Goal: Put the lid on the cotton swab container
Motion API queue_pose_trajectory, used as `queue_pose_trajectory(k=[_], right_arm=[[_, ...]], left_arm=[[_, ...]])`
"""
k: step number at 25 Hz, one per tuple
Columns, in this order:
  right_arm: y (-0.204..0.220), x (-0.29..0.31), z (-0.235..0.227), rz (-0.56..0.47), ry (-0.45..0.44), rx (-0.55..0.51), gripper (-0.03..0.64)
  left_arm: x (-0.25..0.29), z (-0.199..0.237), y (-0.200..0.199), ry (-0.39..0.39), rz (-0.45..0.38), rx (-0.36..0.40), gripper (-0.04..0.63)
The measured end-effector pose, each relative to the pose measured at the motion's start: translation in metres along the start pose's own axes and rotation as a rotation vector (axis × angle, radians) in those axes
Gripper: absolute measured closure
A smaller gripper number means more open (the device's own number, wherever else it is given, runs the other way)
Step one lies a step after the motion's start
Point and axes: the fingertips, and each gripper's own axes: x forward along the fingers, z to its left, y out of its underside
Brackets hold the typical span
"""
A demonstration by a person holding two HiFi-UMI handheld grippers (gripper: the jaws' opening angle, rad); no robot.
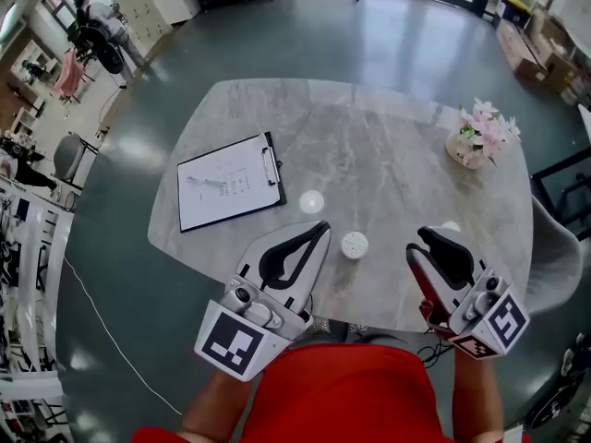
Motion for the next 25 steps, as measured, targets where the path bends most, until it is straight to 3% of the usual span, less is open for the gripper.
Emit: queue_pose_trajectory(k=[5,25], right_arm=[[-0.018,-0.009,0.003,-0.006,0.055,-0.092,0.598],[-0.009,0.002,0.022,0.040,0.018,-0.106,0.600]], left_arm=[[-0.003,-0.005,-0.008,0.001,0.002,0.048,0.586],[-0.012,-0.010,0.008,-0.006,0.018,0.003,0.586]])
